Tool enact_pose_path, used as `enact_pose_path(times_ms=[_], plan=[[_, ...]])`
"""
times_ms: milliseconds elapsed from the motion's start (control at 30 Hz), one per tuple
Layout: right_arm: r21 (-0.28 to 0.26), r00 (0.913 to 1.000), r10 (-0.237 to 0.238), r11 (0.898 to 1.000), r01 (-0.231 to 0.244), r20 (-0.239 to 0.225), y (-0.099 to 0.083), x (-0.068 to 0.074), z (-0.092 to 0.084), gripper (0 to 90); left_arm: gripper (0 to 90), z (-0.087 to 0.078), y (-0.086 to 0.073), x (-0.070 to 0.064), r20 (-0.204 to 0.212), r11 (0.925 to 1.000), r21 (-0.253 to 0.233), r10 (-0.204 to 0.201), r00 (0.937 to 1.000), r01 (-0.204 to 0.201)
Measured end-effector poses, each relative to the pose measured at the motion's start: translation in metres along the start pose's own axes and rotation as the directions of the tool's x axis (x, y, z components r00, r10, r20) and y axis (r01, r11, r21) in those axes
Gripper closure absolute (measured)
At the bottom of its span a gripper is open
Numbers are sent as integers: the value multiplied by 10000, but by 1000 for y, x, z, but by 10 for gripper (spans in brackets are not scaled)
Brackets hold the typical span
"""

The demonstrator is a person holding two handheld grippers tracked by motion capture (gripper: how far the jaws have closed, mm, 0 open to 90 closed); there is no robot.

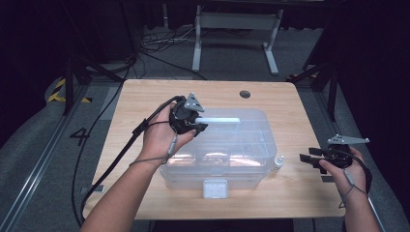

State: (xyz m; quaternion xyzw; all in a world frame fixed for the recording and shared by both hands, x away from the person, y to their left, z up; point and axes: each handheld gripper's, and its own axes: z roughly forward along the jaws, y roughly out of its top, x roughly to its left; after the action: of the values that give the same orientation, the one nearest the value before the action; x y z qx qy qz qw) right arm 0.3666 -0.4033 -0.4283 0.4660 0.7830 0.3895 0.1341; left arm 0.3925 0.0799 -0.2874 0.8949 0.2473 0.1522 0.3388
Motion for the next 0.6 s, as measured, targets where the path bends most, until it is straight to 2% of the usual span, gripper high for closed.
enact_pose_path(times_ms=[200,600], plan=[[-279,9997,-34,9996,27,-250,5,9,-9,415,719,0,6,7,157,9998,79,-174,9997,173],[-685,9989,-394,9969,375,-263,14,22,-17,423,713,-1,18,19,378,9980,445,-459,9982,442]])
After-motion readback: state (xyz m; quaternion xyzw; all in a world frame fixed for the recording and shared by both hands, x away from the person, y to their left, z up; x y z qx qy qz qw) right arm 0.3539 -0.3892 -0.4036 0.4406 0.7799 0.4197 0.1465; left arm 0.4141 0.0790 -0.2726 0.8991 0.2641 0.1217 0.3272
